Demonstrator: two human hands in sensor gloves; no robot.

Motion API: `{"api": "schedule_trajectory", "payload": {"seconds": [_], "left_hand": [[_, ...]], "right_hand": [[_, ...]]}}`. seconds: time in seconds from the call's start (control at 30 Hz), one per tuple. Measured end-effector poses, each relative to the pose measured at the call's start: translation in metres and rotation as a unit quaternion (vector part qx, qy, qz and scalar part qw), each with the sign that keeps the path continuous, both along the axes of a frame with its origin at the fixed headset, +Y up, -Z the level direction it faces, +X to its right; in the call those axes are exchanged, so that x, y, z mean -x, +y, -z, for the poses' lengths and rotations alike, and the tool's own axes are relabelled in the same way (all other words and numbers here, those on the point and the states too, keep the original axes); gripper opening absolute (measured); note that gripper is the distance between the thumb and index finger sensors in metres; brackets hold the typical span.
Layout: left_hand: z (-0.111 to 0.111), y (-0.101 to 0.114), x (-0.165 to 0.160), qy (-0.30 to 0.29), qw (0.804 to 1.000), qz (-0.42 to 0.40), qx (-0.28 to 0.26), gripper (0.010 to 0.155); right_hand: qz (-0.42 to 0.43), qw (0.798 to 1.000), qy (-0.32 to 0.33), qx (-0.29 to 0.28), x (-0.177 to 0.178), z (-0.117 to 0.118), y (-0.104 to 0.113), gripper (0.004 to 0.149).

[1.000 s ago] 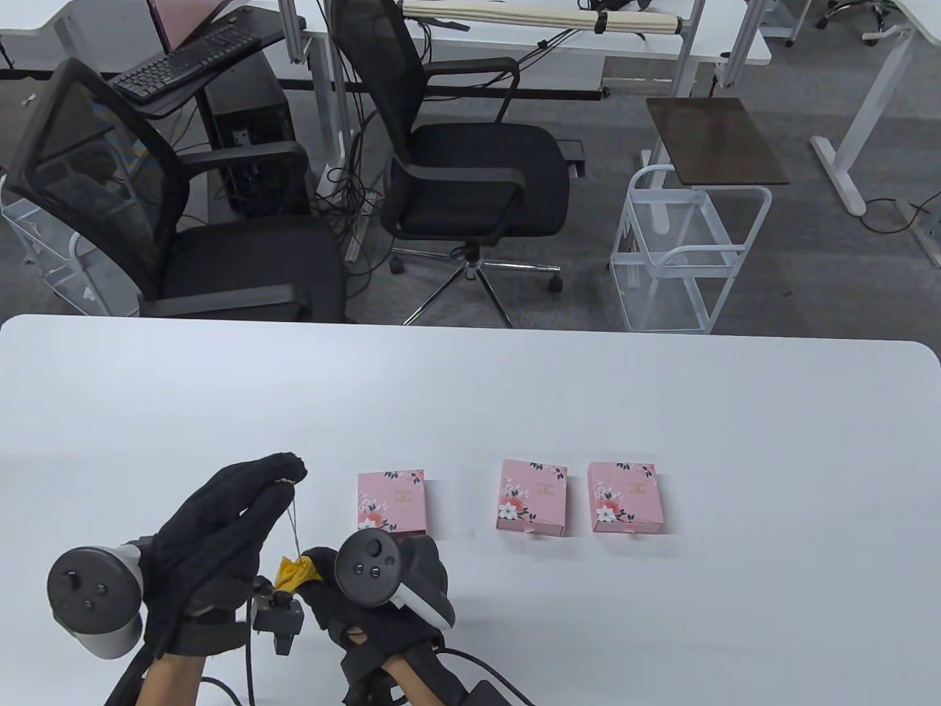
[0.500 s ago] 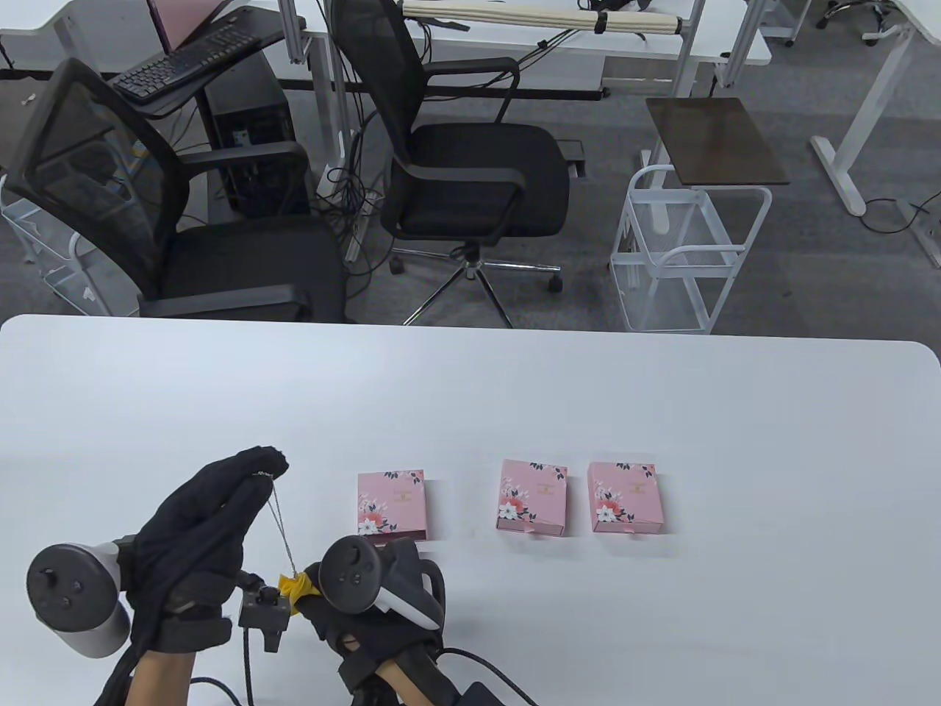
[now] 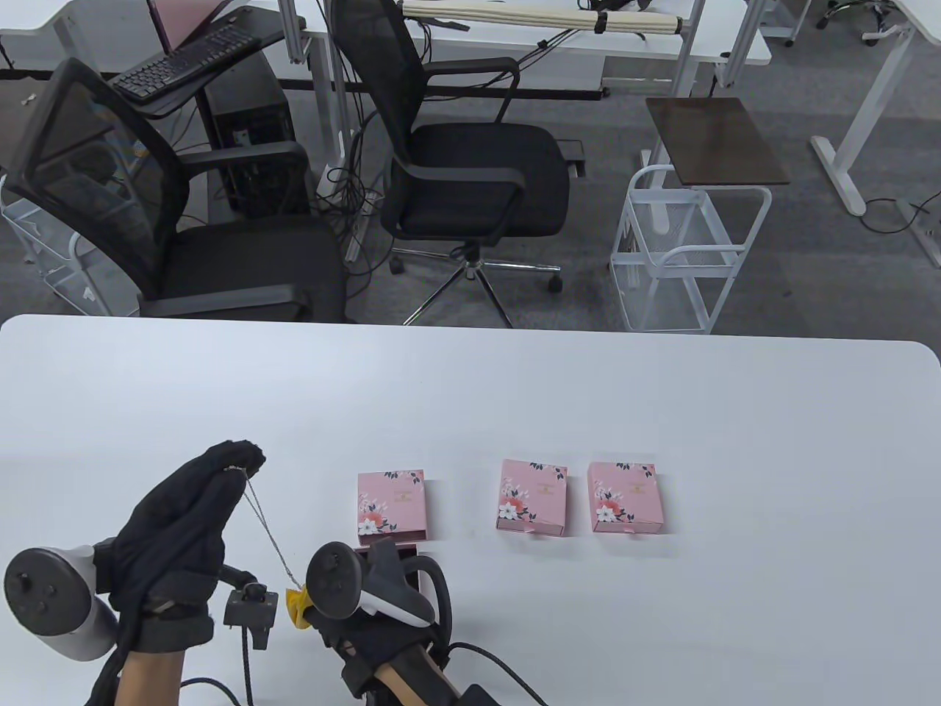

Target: Dust necklace

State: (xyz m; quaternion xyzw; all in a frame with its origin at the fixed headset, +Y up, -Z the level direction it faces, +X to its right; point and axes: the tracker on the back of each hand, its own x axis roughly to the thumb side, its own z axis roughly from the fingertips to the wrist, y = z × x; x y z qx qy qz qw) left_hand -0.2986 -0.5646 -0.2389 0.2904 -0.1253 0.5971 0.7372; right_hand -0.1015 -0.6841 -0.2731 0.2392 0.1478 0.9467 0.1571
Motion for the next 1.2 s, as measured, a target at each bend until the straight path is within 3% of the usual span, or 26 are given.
{"api": "schedule_trajectory", "payload": {"seconds": [0.17,0.37,0.47,0.57,0.67,0.87,1.2], "left_hand": [[0.000,0.000,0.000,0.001,1.000,-0.003,0.001,0.035],[-0.001,0.001,-0.009,-0.012,1.000,0.014,0.002,0.035],[-0.001,0.000,-0.016,-0.018,1.000,0.022,0.003,0.035],[-0.001,-0.001,-0.023,-0.024,0.999,0.036,0.003,0.035],[0.000,-0.003,-0.031,-0.028,0.998,0.049,0.005,0.035],[0.001,-0.006,-0.040,-0.033,0.997,0.067,0.010,0.035],[0.004,-0.009,-0.045,-0.035,0.996,0.077,0.016,0.035]], "right_hand": [[-0.033,0.999,-0.024,0.017,-0.020,0.007,0.003,0.040],[0.000,0.994,-0.110,-0.010,-0.073,0.018,0.012,0.041],[-0.023,0.989,-0.143,-0.010,-0.097,0.023,0.004,0.043],[-0.060,0.986,-0.150,-0.029,-0.117,0.028,-0.018,0.044],[-0.150,0.980,-0.129,0.006,-0.126,0.032,-0.043,0.048],[-0.197,0.968,-0.128,0.083,-0.128,0.035,-0.064,0.068],[-0.192,0.967,-0.155,0.067,-0.138,0.033,-0.052,0.073]]}}
